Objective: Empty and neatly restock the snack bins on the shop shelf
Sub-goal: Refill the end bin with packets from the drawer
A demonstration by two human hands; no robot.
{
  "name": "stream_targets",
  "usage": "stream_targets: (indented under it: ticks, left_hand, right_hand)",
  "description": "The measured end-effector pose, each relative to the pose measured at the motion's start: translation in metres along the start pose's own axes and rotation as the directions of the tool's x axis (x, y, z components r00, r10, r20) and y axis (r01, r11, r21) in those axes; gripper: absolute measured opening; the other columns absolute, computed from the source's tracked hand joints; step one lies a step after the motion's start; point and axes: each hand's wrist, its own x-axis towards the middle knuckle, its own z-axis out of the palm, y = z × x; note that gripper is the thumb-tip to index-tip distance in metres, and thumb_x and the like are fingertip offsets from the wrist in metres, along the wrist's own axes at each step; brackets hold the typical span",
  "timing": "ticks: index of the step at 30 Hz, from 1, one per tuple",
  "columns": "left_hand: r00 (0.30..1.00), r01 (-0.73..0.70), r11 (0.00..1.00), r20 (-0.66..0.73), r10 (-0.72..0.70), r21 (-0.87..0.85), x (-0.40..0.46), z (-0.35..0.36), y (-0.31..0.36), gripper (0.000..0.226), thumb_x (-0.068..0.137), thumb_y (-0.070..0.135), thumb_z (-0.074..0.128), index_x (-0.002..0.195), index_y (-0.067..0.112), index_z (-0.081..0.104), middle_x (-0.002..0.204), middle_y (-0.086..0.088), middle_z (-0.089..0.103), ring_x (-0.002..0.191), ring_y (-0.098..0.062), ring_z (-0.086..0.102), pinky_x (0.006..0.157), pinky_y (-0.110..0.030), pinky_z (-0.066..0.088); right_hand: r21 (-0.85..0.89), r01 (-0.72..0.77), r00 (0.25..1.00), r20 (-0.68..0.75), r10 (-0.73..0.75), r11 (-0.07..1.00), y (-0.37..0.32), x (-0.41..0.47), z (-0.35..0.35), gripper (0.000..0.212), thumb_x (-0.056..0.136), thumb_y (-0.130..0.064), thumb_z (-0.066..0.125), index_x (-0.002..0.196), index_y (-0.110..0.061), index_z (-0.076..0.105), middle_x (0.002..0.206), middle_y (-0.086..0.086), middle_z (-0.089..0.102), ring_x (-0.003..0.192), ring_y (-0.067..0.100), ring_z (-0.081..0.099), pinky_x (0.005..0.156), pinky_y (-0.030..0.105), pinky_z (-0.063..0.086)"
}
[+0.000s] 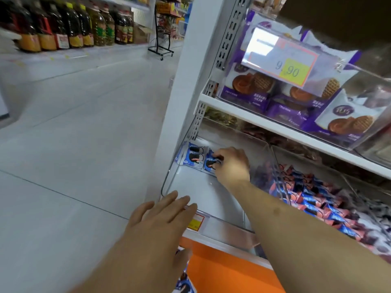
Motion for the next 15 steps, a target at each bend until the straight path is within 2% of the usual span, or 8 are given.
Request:
stream_targets:
  ticks: [2, 4, 5, 6, 8, 10, 12, 15]
  left_hand:
    - [1.000, 0.010, 0.999, -0.020, -0.009, 0.042, 0.000, 0.007, -0.003, 0.075, 0.059, 0.068, 0.056, 0.127, 0.039, 0.070, 0.135, 0.018, 0.067, 0.129, -0.007, 0.060, 0.092, -0.034, 0.048]
    - [1.000, -0.005, 0.999, -0.015, 0.006, 0.045, -0.001, 0.000, 0.001, 0.078, 0.055, 0.067, 0.062, 0.127, 0.041, 0.070, 0.136, 0.018, 0.066, 0.128, -0.007, 0.061, 0.090, -0.032, 0.050]
    - [0.998, -0.023, 0.999, -0.049, 0.024, 0.023, -0.001, 0.000, 0.001, 0.076, 0.060, 0.065, 0.063, 0.133, 0.044, 0.064, 0.145, 0.021, 0.059, 0.136, -0.004, 0.051, 0.096, -0.032, 0.047]
    - [0.997, -0.018, 1.000, -0.080, 0.018, -0.002, 0.000, -0.004, 0.003, 0.075, 0.072, 0.062, 0.061, 0.144, 0.048, 0.051, 0.157, 0.024, 0.041, 0.147, -0.002, 0.032, 0.106, -0.034, 0.039]
    - [0.992, -0.020, 0.999, -0.127, 0.015, -0.040, -0.001, -0.005, 0.005, 0.070, 0.089, 0.059, 0.047, 0.156, 0.054, 0.024, 0.165, 0.031, 0.009, 0.151, 0.003, -0.003, 0.117, -0.031, 0.018]
    - [0.979, -0.044, 0.999, -0.200, 0.040, -0.015, -0.002, -0.001, 0.004, 0.068, 0.100, 0.056, 0.043, 0.160, 0.052, 0.011, 0.166, 0.032, -0.004, 0.153, 0.006, -0.014, 0.121, -0.031, 0.007]
    - [0.993, -0.038, 0.998, -0.114, 0.032, -0.049, -0.006, 0.000, 0.005, 0.073, 0.105, 0.054, 0.043, 0.160, 0.050, -0.004, 0.163, 0.034, -0.018, 0.149, 0.009, -0.025, 0.124, -0.028, -0.008]
    - [0.990, -0.073, 0.993, -0.124, 0.061, -0.097, -0.015, -0.008, 0.004, 0.071, 0.104, 0.054, 0.049, 0.159, 0.055, 0.004, 0.162, 0.038, -0.014, 0.141, 0.018, -0.024, 0.117, -0.013, -0.011]
  right_hand:
    - [-0.045, 0.011, 1.000, -0.020, -0.011, 0.999, 0.001, 0.003, 0.004, 0.028, 0.089, -0.019, 0.072, 0.113, -0.034, 0.075, 0.117, -0.003, 0.064, 0.116, 0.029, 0.049, 0.084, 0.035, 0.046]
    - [-0.072, 0.009, 1.000, -0.013, -0.010, 0.997, 0.002, 0.004, 0.006, 0.029, 0.089, -0.021, 0.074, 0.114, -0.035, 0.075, 0.116, -0.004, 0.058, 0.116, 0.028, 0.045, 0.081, 0.033, 0.037]
    - [-0.075, 0.002, 1.000, -0.013, -0.003, 0.997, 0.003, 0.005, 0.007, 0.029, 0.088, -0.022, 0.074, 0.115, -0.035, 0.075, 0.116, -0.003, 0.055, 0.116, 0.027, 0.044, 0.081, 0.033, 0.034]
    - [-0.076, -0.007, 1.000, -0.006, 0.006, 0.997, 0.004, 0.006, 0.008, 0.030, 0.089, -0.023, 0.074, 0.116, -0.035, 0.074, 0.115, -0.003, 0.053, 0.116, 0.027, 0.043, 0.081, 0.033, 0.033]
    - [-0.075, -0.029, 0.999, 0.023, 0.031, 0.997, 0.004, 0.006, 0.008, 0.032, 0.091, -0.025, 0.072, 0.119, -0.038, 0.072, 0.118, -0.003, 0.050, 0.118, 0.026, 0.041, 0.082, 0.033, 0.032]
    - [-0.078, -0.037, 0.998, 0.046, 0.041, 0.996, 0.001, 0.003, 0.004, 0.034, 0.091, -0.029, 0.071, 0.123, -0.040, 0.069, 0.121, -0.001, 0.048, 0.120, 0.027, 0.040, 0.081, 0.034, 0.034]
    - [-0.034, -0.018, 0.999, 0.046, 0.020, 0.999, -0.006, -0.001, -0.007, 0.037, 0.090, -0.031, 0.072, 0.126, -0.037, 0.067, 0.123, 0.003, 0.050, 0.122, 0.030, 0.041, 0.086, 0.037, 0.040]
    - [0.169, 0.068, 0.998, -0.024, -0.065, 0.983, -0.018, -0.021, -0.035, 0.041, 0.085, -0.031, 0.073, 0.126, -0.028, 0.071, 0.121, 0.008, 0.062, 0.122, 0.033, 0.050, 0.100, 0.036, 0.042]
